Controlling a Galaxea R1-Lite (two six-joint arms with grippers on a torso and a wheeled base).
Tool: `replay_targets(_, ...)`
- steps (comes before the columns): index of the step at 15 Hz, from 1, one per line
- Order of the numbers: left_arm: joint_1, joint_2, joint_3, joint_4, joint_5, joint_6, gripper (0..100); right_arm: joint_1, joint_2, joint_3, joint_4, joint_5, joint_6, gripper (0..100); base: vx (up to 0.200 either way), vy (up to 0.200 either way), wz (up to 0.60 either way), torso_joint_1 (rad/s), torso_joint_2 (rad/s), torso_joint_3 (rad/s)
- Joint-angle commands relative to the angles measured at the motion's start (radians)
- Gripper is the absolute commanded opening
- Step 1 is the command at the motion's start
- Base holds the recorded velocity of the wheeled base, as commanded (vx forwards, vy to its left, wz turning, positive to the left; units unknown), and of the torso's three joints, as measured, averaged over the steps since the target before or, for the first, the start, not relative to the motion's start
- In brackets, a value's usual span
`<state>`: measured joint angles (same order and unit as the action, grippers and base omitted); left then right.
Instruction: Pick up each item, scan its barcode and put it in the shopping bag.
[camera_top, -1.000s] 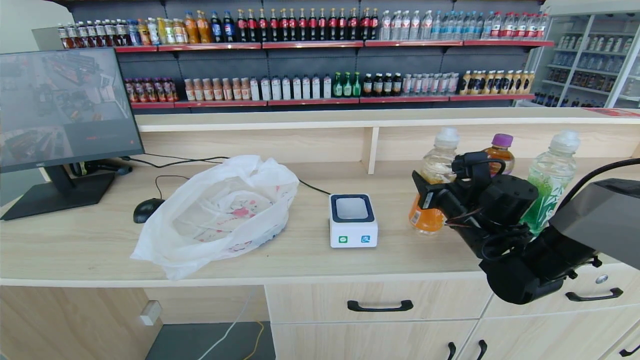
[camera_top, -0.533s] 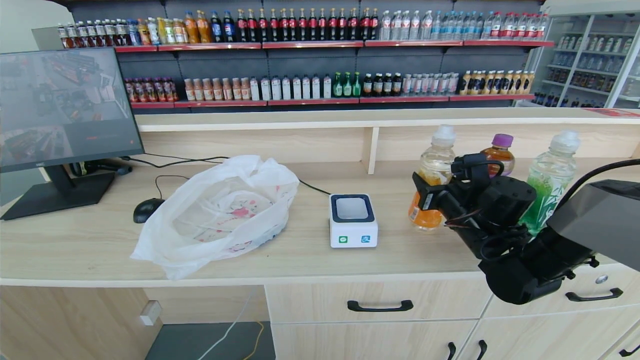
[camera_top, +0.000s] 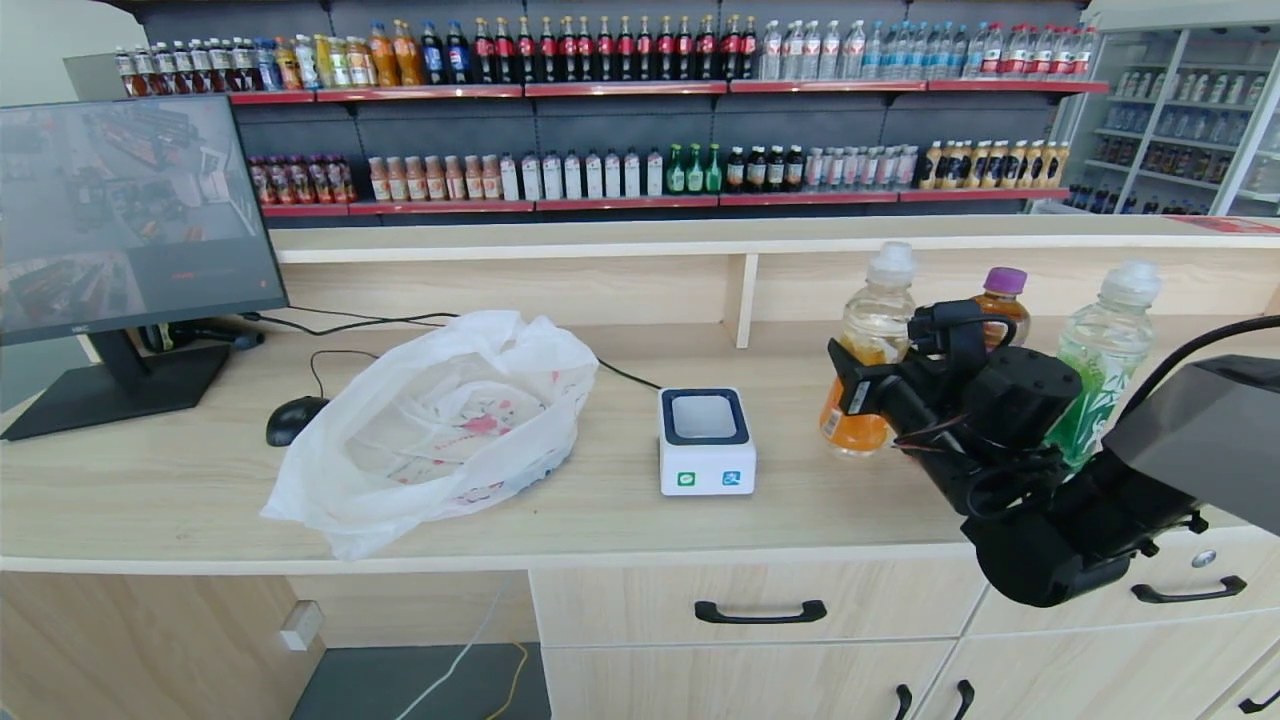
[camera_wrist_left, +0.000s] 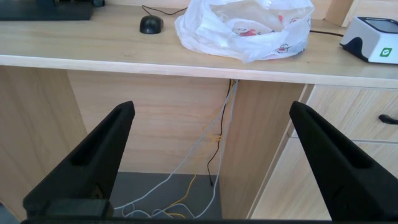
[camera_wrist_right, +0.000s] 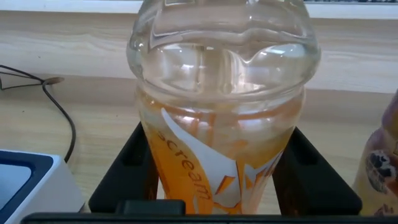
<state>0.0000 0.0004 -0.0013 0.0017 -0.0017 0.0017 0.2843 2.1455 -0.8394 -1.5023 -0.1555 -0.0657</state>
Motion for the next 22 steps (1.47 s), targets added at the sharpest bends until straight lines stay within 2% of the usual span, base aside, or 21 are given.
replay_targets(1,0.000,0.000,0.000,0.000,0.000,0.000,100,0.001,-0.058,0.003,0.004,-0.019,0.001,0,0.000,0.000,0.00,0.000,0.00,0.000)
replay_targets(7,0.000,0.000,0.001,0.000,0.000,0.000,100,0.032,-0.248,0.131,0.071,-0.021,0.003,0,0.000,0.000,0.00,0.000,0.00,0.000)
replay_targets(11,0.000,0.000,0.000,0.000,0.000,0.000,100,0.119,-0.404,0.224,0.162,-0.021,0.038,0,0.000,0.000,0.00,0.000,0.00,0.000)
replay_targets(17,0.000,0.000,0.000,0.000,0.000,0.000,100,0.236,-0.624,0.260,0.424,-0.018,0.208,0,0.000,0.000,0.00,0.000,0.00,0.000)
replay_targets(20,0.000,0.000,0.000,0.000,0.000,0.000,100,0.260,-0.613,0.260,0.439,-0.006,0.271,0,0.000,0.000,0.00,0.000,0.00,0.000)
replay_targets(22,0.000,0.000,0.000,0.000,0.000,0.000,100,0.266,-0.613,0.266,0.436,0.042,0.331,0,0.000,0.000,0.00,0.000,0.00,0.000)
